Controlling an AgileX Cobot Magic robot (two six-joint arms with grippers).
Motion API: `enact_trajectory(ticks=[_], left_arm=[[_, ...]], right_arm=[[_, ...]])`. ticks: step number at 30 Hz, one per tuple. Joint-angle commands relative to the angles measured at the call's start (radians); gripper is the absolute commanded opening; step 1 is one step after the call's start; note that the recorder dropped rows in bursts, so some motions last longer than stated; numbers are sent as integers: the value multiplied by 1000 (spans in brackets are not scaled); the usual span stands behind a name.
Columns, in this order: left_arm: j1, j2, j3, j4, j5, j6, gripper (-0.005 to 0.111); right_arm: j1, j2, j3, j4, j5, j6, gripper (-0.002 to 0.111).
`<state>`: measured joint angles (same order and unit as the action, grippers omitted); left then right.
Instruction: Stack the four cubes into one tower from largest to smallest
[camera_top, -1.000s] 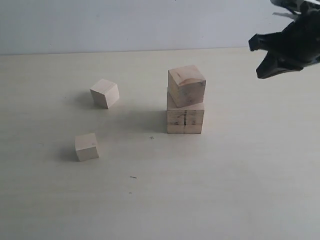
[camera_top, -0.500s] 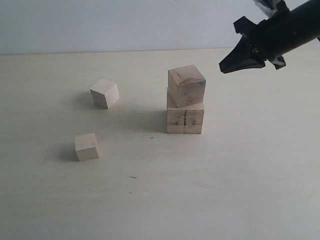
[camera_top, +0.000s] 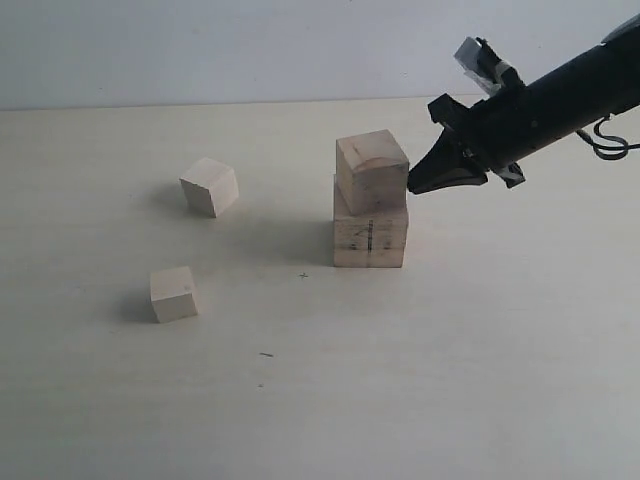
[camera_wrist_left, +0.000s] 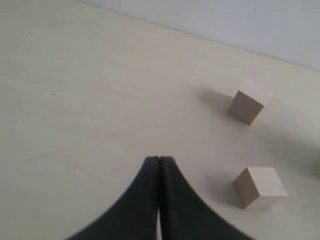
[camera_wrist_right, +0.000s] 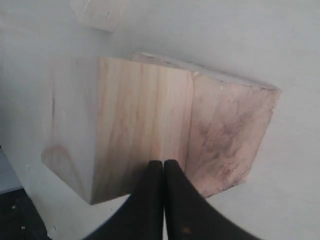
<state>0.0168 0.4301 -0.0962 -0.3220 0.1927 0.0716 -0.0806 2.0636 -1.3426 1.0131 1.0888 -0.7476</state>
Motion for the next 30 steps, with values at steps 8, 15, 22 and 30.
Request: enact_trajectory(ticks=[8,15,22,30], left_arm=[[-7,-3,2,-7,-7,-1,0],[-7,-3,-12,-337,0,-11,0],[-7,56,-74,-851,-61,91,0],[-19,928,-555,-1422,795,1340,0]], right_arm=[[35,-1,0,-55,-16,21,0],[35,-9,0,-55,-31,29,0],[35,-35,0,-56,-107,29,0],[35,-79,0,-54,-161,75,0]])
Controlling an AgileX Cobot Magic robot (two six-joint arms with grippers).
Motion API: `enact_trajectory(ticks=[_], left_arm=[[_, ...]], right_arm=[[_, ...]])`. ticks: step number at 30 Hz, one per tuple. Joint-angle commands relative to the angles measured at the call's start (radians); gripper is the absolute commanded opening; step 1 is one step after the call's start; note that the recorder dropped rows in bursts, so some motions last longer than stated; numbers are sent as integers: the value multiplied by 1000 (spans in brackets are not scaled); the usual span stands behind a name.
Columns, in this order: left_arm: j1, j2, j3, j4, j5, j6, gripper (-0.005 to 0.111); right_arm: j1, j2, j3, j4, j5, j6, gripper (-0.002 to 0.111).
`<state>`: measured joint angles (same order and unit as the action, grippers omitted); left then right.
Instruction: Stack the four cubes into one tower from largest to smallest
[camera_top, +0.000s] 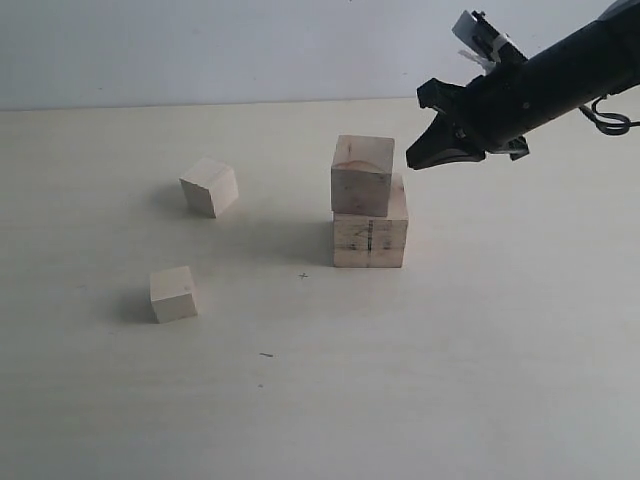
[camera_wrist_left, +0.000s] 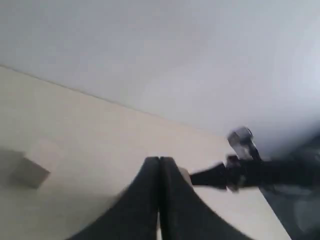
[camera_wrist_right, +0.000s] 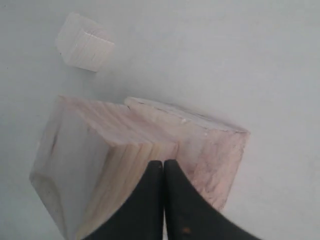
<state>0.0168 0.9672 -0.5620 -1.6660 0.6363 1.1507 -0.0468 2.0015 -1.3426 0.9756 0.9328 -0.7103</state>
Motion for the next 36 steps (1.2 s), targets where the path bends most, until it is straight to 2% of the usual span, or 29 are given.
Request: enact_trajectory(ticks=[1,3,4,7,9,12,20,25,29,36], left_arm=[[-28,491,-110,-78,397,292,0],[-66,659,-178,-78,468,325,0],[-117,772,-236,-78,472,335,0],[-213,884,-362,-78,453,376,0],[-302,944,-483,-78,300,383,0],[-361,980,-576,-78,146,382,0],[-367,1078,-709,-78,107,334,0],[-367,1102,-719,-72,97,334,0],[-367,1115,-719,67,101,280,0],[-372,1126,-719,63,123,280,0]], right_arm=[[1,-21,0,-51,-2,48,0],[1,-37,0,-129,33,81,0],[1,-45,0,-142,55,88,0],[1,-54,0,-131,89,88,0],[1,-54,0,-96,116,84,0],[1,-54,0,-96,101,84,0],[1,-48,0,-32,93,37,0],[1,-36,0,-25,89,32,0],[1,-2,0,-14,93,32,0],[1,2,0,2,94,32,0]])
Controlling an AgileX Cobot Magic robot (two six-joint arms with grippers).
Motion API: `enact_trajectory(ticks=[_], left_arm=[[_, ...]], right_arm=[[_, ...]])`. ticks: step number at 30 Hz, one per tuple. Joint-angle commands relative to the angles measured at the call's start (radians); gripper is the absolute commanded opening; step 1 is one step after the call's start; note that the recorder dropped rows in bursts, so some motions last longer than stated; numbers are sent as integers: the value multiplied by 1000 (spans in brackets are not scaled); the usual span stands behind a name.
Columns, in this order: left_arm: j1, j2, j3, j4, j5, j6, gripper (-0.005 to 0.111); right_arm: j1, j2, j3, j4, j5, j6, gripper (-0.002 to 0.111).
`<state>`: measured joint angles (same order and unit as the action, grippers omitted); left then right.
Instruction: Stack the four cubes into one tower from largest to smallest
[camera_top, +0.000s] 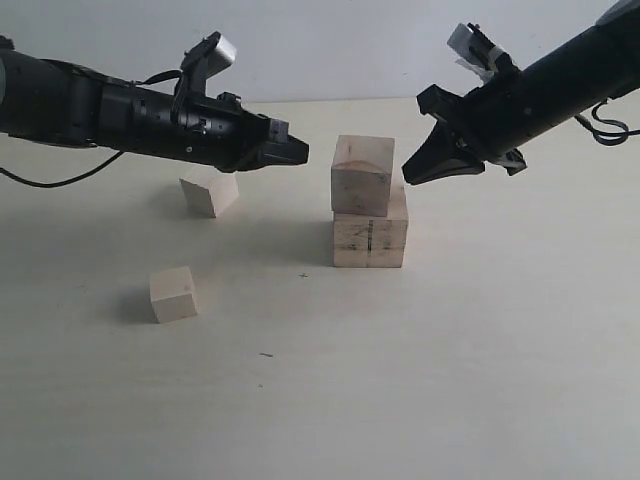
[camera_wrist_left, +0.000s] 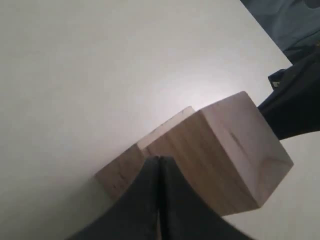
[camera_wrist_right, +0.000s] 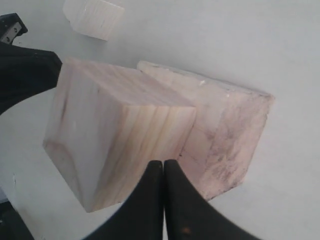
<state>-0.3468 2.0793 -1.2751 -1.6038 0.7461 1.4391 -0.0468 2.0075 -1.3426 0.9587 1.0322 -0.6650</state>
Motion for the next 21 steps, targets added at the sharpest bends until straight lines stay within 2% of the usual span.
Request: enact_trajectory(ticks=[1,9,21], left_arm=[[-14,16,-6,1,11,-8,0],[-95,61,-6,-39,-36,50,0],[-100,59,-6,-65,-48,54,0]], right_arm=[[1,-4,0,19,-6,-13,0],[1,-4,0,37,-10,-13,0],[1,-4,0,37,-6,-13,0]])
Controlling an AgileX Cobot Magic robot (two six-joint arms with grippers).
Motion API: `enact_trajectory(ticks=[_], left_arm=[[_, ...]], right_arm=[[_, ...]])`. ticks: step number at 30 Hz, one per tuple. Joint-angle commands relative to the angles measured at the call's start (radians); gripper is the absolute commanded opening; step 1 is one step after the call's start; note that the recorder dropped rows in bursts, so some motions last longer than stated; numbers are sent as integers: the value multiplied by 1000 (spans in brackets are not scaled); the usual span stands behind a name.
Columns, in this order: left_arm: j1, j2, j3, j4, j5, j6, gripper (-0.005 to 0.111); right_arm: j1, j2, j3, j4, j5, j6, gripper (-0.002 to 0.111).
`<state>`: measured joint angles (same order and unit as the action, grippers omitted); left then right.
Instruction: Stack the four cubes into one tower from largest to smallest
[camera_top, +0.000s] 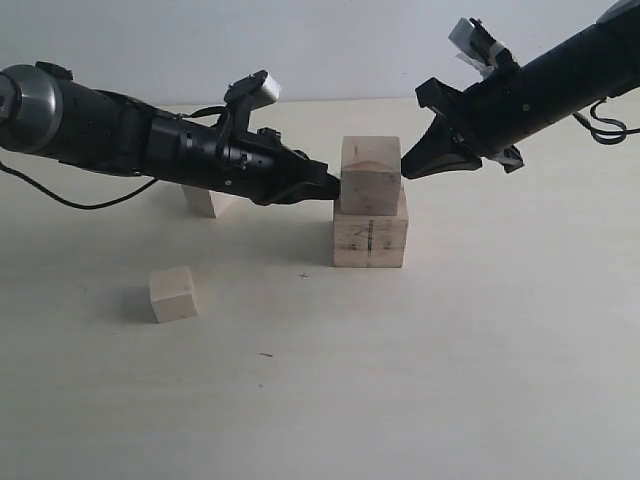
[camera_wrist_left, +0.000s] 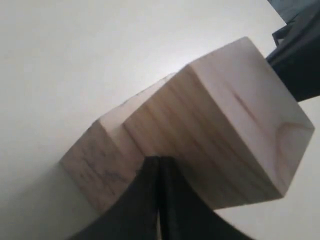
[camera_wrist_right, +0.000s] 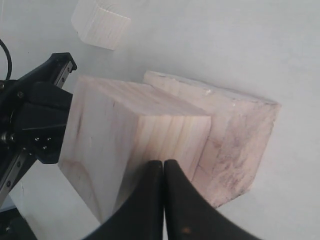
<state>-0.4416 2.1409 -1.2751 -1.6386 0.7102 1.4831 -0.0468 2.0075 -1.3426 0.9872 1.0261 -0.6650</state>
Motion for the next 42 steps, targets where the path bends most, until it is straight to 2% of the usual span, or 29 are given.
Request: enact_trajectory(ticks=[1,19,23,27,30,34,37,40,42], left_arm=[[-5,-3,-6,-39,-12,17,0],[-5,-3,-6,-76,24,49,0],[-4,-9,-6,-76,7,49,0],[24,-39,-6,-78,-49,49,0],[67,-79,-6,-78,-81,49,0],[138,-145,-6,-69,-155,49,0],[193,-210,-6,-69,-237,13,0],[224,-285,1,-65,-375,-9,0],[224,-342,22,-65,-532,-9,0]], right_arm=[[1,-4,0,9,0,-13,0],[1,-4,0,-2,-130,7,0],[1,-7,0,-55,-179,27,0],[-5,-34,0,-201,-286,152,0],[-26,-69,0,-241,-323,181,0],[-43,-133,0,-264,-317,179,0],[-43,-182,0,-363,-308,189,0],[-43,-240,31,-406,-344,231,0],[-43,-292,78,-406,-407,233,0]])
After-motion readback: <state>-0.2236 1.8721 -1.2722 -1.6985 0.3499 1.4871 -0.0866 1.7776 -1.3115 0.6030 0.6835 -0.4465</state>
